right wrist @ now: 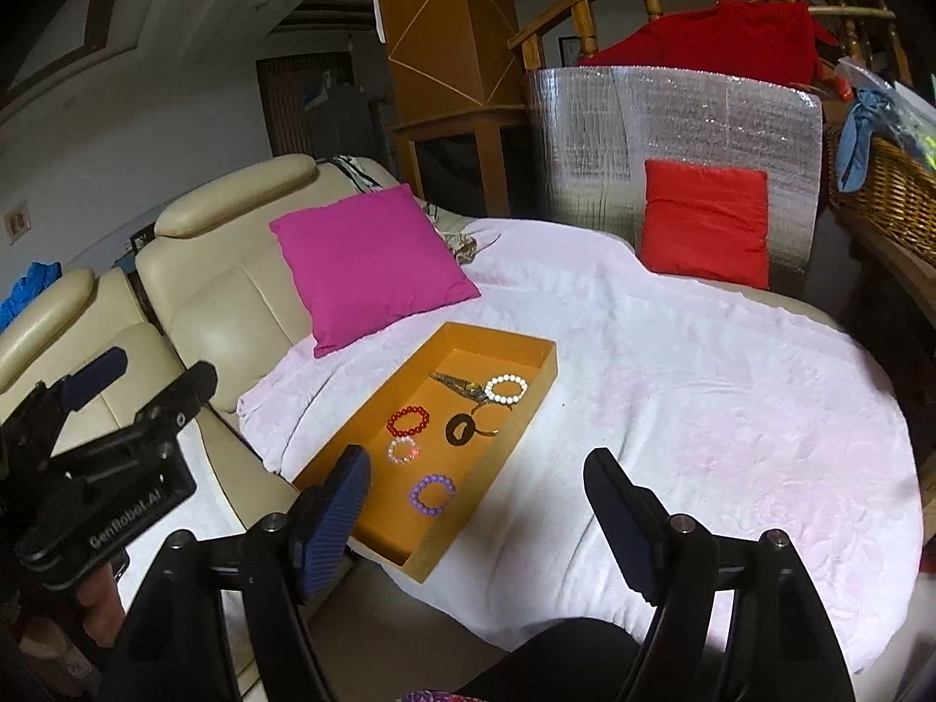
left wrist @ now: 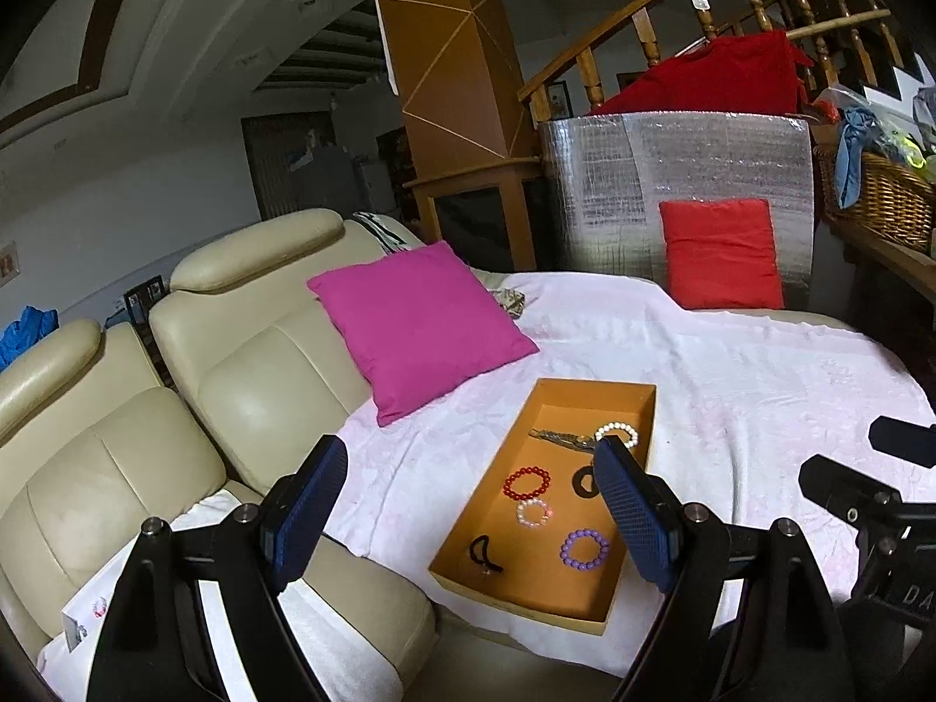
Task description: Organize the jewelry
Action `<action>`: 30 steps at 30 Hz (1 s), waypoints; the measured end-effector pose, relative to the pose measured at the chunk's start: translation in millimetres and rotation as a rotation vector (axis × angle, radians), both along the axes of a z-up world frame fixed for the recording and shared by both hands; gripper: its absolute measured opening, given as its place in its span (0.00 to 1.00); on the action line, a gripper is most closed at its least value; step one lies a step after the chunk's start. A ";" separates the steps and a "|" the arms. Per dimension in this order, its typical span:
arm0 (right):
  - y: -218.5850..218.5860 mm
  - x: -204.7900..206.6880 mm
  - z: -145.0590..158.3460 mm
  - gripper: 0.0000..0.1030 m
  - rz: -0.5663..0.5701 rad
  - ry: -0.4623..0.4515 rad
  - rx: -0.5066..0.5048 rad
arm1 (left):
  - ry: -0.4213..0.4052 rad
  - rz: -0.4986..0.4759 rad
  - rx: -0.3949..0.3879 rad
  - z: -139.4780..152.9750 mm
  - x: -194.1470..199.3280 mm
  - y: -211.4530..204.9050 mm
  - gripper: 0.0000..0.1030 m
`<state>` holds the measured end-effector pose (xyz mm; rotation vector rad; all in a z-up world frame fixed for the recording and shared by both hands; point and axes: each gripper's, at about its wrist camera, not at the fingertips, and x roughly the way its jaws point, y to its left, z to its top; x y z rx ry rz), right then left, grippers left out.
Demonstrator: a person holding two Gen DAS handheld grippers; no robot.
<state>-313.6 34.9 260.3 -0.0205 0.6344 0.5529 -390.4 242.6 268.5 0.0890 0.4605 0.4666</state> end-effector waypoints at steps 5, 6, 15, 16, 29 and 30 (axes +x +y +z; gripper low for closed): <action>8.3 -4.6 4.0 0.77 0.007 0.010 -0.001 | -0.019 0.015 0.015 4.1 -9.7 4.1 0.85; 9.6 -5.7 4.3 0.77 0.009 0.011 -0.005 | -0.023 0.018 0.012 4.5 -10.9 6.2 0.85; 26.2 -12.9 5.4 0.77 0.014 0.012 -0.036 | -0.042 0.041 -0.001 3.7 -17.2 17.4 0.90; 27.6 -12.8 5.1 0.77 0.013 0.014 -0.038 | -0.043 0.042 -0.003 3.5 -17.8 18.6 0.90; 36.6 -15.7 4.1 0.77 0.009 0.003 -0.059 | -0.048 0.049 -0.032 -0.1 -21.2 26.5 0.90; 37.0 -15.5 3.7 0.77 0.007 0.004 -0.059 | -0.047 0.049 -0.033 -0.7 -21.1 27.1 0.90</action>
